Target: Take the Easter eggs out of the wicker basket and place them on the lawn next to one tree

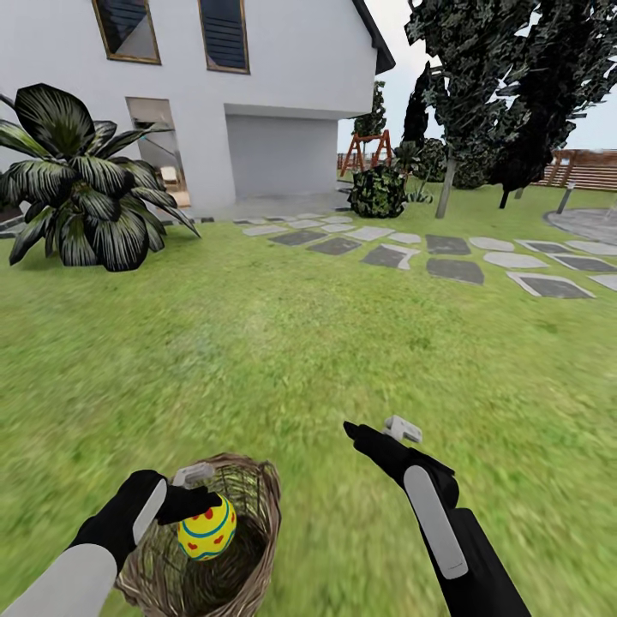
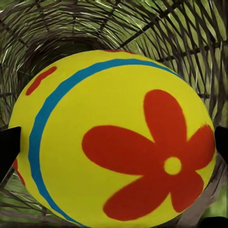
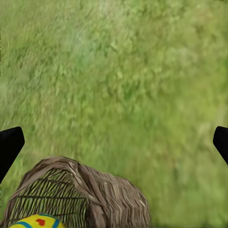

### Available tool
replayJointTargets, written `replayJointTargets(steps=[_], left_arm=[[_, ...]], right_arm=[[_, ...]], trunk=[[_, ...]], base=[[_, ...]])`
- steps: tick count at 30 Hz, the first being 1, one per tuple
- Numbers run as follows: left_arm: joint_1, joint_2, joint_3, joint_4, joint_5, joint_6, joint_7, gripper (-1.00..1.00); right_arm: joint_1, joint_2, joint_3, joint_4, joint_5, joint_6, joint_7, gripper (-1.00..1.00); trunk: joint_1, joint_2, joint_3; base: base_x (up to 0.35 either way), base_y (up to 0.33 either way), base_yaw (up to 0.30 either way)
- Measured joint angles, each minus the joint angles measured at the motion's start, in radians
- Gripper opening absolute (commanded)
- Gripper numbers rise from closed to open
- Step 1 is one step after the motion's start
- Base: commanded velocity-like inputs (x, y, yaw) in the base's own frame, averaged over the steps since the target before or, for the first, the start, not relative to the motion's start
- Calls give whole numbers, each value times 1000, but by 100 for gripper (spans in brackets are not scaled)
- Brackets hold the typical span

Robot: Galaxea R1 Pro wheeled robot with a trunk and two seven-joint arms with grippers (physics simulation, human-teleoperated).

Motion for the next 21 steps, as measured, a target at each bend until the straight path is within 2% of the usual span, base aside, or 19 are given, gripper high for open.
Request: replayJointTargets(steps=[3,6,8,14,16,18,20,21], left_arm=[[0,0,5,-2,0,1,0,-100],[0,0,42,-5,0,4,0,-100],[0,0,53,-6,0,11,0,-100],[0,0,57,-8,0,13,-5,-100],[0,3,57,-8,0,13,-43,-100],[0,21,57,-8,-2,14,-88,-100],[0,49,58,-8,-5,16,-114,-100],[0,54,58,-8,-2,17,-115,-100]], right_arm=[[0,0,0,1,0,0,0,100],[0,1,1,1,0,0,0,100],[0,1,1,1,0,0,0,100],[0,1,1,1,0,0,0,100],[0,1,1,1,0,0,0,100],[0,1,1,1,0,0,0,100],[0,1,1,1,0,0,0,100],[0,1,1,1,0,0,0,100]], trunk=[[-11,21,9],[-23,42,19],[-31,56,25],[-54,98,44],[-61,112,50],[-69,126,56],[-77,140,63],[-81,147,66]], base=[[0,0,0],[0,0,0],[0,0,0],[0,0,0],[0,0,0],[0,0,0],[0,0,0],[0,0,0]])
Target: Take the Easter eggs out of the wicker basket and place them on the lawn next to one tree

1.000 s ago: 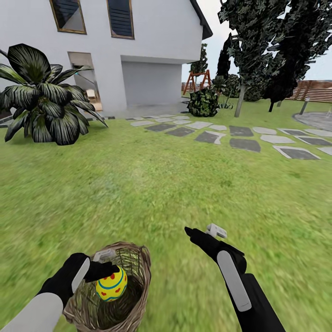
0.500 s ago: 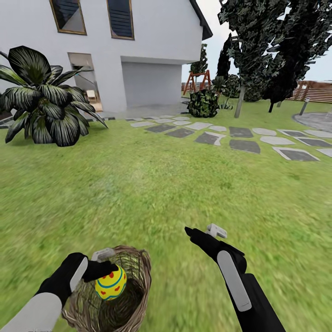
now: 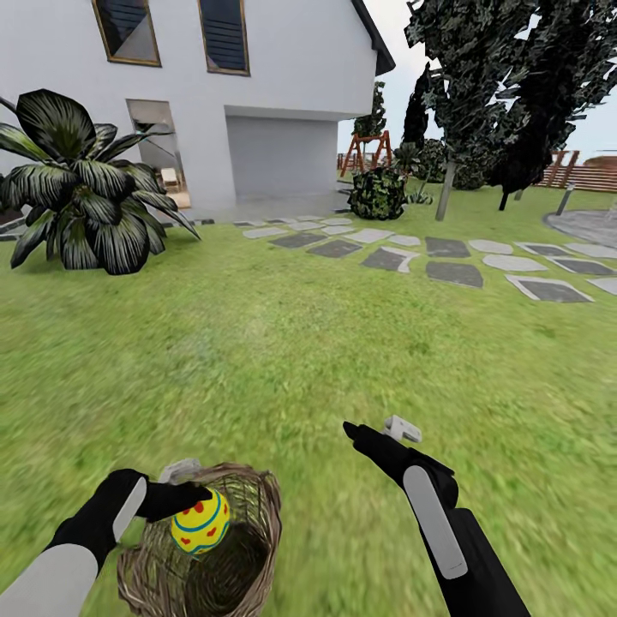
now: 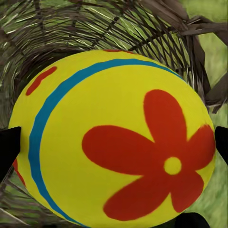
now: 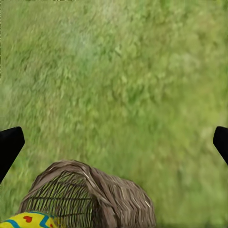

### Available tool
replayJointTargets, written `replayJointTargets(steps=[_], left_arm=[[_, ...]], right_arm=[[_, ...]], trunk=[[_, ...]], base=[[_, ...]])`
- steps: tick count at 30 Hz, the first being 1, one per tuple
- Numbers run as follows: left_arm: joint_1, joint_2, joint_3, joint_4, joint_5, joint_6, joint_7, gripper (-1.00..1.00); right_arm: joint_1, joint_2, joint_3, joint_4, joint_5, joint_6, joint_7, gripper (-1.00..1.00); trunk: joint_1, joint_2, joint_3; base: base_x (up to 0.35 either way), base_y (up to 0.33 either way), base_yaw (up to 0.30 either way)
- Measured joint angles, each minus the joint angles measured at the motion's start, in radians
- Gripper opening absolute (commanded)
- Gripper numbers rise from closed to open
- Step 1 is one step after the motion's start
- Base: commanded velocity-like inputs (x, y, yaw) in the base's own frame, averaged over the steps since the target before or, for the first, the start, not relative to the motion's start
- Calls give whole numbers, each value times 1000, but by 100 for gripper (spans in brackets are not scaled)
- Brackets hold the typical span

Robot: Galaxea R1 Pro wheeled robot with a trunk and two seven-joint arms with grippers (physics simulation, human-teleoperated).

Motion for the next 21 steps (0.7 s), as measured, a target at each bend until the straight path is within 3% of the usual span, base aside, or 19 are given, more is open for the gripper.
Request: replayJointTargets(steps=[3,6,8,16,18,21], left_arm=[[0,11,2,-4,1,11,-17,-100],[0,24,14,-13,0,27,-104,-100],[0,54,17,-15,-2,36,-170,-100],[0,106,18,-16,3,58,-323,-100],[0,110,18,-16,3,69,-375,-100],[0,141,19,-16,3,73,-466,-100]], right_arm=[[0,0,0,0,0,-1,0,100],[0,0,-1,0,0,0,0,100],[0,0,0,0,0,-1,0,100],[0,0,0,1,0,-2,0,100],[0,0,0,1,0,-2,0,100],[0,0,-1,1,0,-2,0,100]], trunk=[[-11,21,9],[-23,42,19],[-31,56,25],[-61,112,50],[-69,126,56],[-81,147,66]], base=[[0,0,0],[0,0,0],[0,0,0],[0,0,0],[0,0,0],[0,0,0]])
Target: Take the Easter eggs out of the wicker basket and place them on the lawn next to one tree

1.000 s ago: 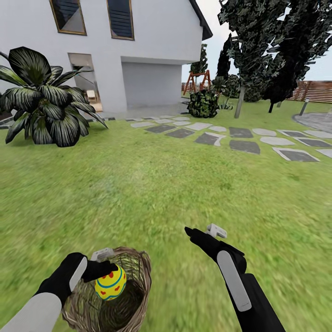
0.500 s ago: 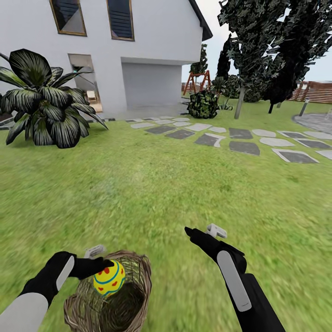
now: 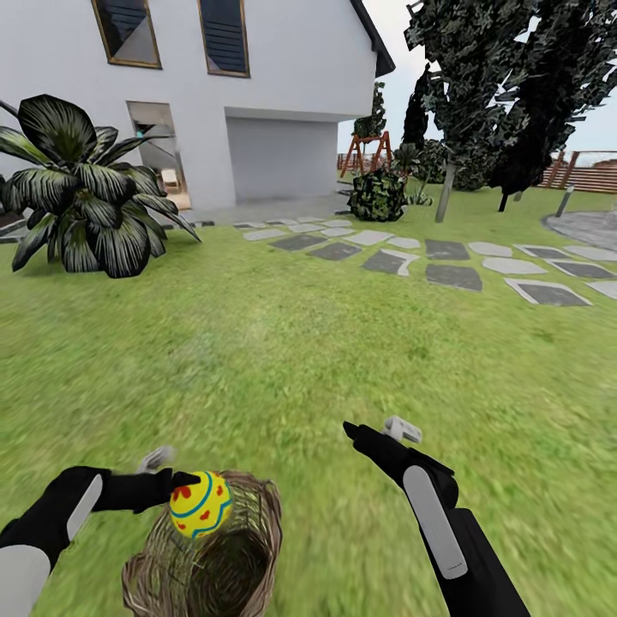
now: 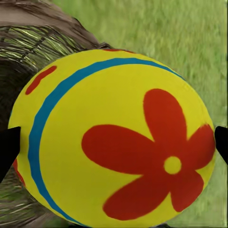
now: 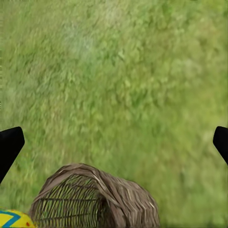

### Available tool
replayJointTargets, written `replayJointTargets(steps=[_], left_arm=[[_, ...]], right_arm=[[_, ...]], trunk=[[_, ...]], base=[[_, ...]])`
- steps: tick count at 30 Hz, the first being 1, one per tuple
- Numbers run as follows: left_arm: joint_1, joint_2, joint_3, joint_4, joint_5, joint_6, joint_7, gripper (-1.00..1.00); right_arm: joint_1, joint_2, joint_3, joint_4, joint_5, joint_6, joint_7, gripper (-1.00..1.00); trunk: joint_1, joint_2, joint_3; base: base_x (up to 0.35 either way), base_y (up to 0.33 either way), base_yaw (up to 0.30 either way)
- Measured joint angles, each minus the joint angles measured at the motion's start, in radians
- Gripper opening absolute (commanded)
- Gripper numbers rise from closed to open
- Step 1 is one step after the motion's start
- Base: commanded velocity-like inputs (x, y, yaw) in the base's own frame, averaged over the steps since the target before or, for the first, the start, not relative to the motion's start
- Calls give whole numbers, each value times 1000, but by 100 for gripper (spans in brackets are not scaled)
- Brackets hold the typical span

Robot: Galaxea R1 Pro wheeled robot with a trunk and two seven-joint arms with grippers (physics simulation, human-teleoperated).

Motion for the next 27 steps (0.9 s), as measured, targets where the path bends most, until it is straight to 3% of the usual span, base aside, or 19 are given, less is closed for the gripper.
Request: replayJointTargets(steps=[2,4,5,7,10,13,21,27], left_arm=[[0,26,1,0,0,-3,-90,-100],[1,60,2,0,-2,-9,-240,-100],[1,69,2,1,-3,-11,-287,-100],[1,87,8,1,-5,-12,-366,-100],[2,99,54,1,-6,-15,-453,-100],[3,105,82,1,-7,-16,-484,-100],[3,106,87,1,-8,-15,-490,-100],[3,112,87,1,-8,-15,-490,-100]], right_arm=[[0,0,0,0,0,0,0,100],[0,0,0,0,0,-2,0,100],[0,0,1,-1,0,-10,0,100],[0,-2,1,-1,0,-28,0,100],[0,-3,1,-1,0,-34,0,100],[0,-3,1,-1,0,-35,0,100],[0,-3,1,-1,0,-35,0,100],[0,-3,1,0,0,-35,0,100]], trunk=[[-8,14,6],[-15,28,13],[-19,35,16],[-27,49,22],[-38,70,31],[-50,91,41],[-80,147,66],[-104,189,85]], base=[[0,0,0],[0,0,0],[0,0,0],[0,0,0],[0,0,18],[-23,0,227],[-279,0,287],[-37,0,290]])
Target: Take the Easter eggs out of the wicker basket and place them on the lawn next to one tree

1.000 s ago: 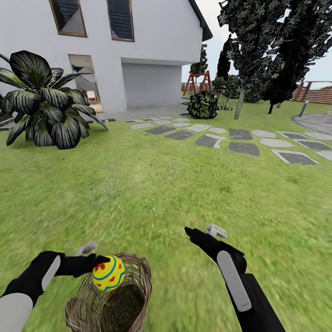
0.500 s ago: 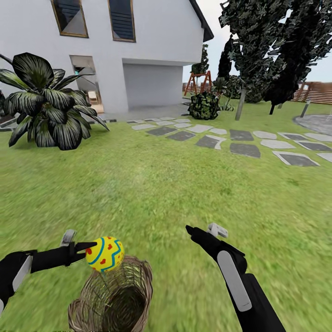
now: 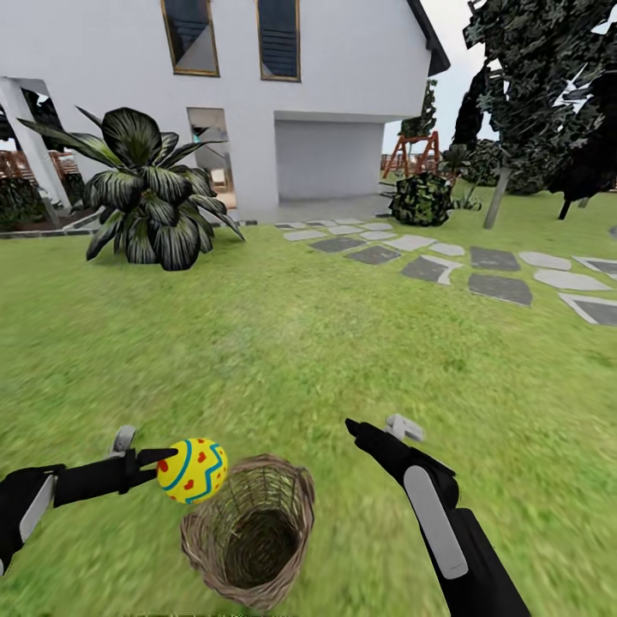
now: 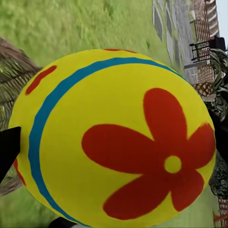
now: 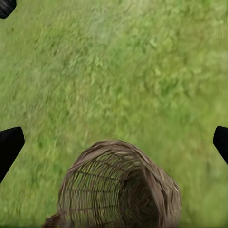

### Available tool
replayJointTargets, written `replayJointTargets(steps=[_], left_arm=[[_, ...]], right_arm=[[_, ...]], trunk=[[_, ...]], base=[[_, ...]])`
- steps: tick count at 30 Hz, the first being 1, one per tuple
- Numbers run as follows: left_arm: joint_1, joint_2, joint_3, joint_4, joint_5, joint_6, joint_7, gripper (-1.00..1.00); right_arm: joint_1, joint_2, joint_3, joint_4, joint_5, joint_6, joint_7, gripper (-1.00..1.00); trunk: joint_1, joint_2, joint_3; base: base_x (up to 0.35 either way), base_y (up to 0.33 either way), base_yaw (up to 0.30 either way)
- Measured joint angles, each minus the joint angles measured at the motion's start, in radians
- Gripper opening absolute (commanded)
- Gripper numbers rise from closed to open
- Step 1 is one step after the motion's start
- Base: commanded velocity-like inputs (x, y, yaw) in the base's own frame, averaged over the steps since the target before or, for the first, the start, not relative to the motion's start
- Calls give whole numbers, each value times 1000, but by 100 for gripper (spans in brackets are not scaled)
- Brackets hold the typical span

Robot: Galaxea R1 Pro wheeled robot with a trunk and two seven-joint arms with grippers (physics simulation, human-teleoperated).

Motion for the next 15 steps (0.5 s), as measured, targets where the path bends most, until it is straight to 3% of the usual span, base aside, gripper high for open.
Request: replayJointTargets(steps=[6,7,10,11,15], left_arm=[[1,17,5,2,2,0,-2,-100],[1,28,25,4,3,0,-3,-100],[3,40,151,7,2,0,-2,-100],[4,41,170,8,0,0,-1,-100],[5,42,189,9,-2,-1,2,-100]], right_arm=[[0,0,0,0,0,0,0,100],[0,0,0,0,0,0,0,100],[1,2,0,-1,0,0,1,100],[0,2,0,-1,0,0,1,100],[0,2,1,-1,0,0,1,100]], trunk=[[-23,42,19],[-27,49,22],[-38,70,31],[-42,77,34],[-58,105,47]], base=[[0,0,290],[0,0,290],[0,0,290],[0,0,290],[0,0,290]])
